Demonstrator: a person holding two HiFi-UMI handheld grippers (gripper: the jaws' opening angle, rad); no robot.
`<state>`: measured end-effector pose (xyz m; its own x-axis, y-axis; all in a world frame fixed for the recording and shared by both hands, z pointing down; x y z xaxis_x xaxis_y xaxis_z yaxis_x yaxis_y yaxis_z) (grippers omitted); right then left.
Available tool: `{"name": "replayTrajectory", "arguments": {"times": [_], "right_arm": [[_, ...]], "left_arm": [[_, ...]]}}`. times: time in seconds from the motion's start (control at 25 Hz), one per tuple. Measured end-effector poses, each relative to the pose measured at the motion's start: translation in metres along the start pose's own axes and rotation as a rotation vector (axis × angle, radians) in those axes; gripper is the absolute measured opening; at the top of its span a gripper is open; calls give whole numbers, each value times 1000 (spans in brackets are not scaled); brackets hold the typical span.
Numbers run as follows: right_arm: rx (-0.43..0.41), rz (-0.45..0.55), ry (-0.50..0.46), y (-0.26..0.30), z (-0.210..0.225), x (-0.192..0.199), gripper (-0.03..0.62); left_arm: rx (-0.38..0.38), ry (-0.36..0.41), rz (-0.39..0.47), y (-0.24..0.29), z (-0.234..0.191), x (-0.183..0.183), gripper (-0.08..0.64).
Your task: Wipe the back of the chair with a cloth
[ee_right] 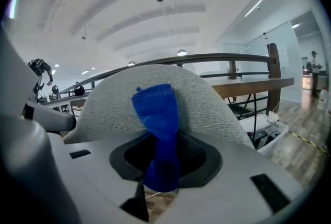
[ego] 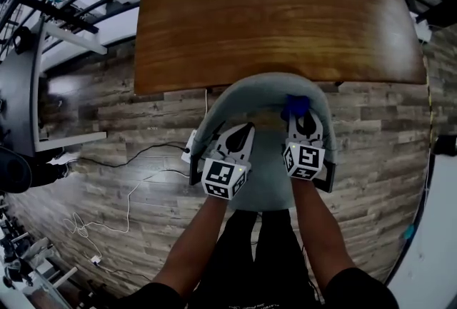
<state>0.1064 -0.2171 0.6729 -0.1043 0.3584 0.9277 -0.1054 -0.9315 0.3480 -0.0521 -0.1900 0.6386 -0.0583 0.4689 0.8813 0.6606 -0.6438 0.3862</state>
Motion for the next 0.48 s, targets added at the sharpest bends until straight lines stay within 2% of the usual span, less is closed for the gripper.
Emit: {"name": "replayTrajectory", "arguments": {"times": [0.48], "right_arm": [[130,-44,2,-41,44,11,116]], "left_arm": [[71,43,-18,13,37,-5,-2]]}}
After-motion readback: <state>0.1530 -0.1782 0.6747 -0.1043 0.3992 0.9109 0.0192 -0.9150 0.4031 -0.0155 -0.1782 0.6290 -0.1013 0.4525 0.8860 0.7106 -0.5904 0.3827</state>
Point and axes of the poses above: the fingertips, and each gripper's own axes: y forward along the fingers, z to its right, x out of its underside, the point moved 3 cm from there along -y, backward along the fingers, and after that the axes turned 2 degrees about y, right-handed, at the moved point
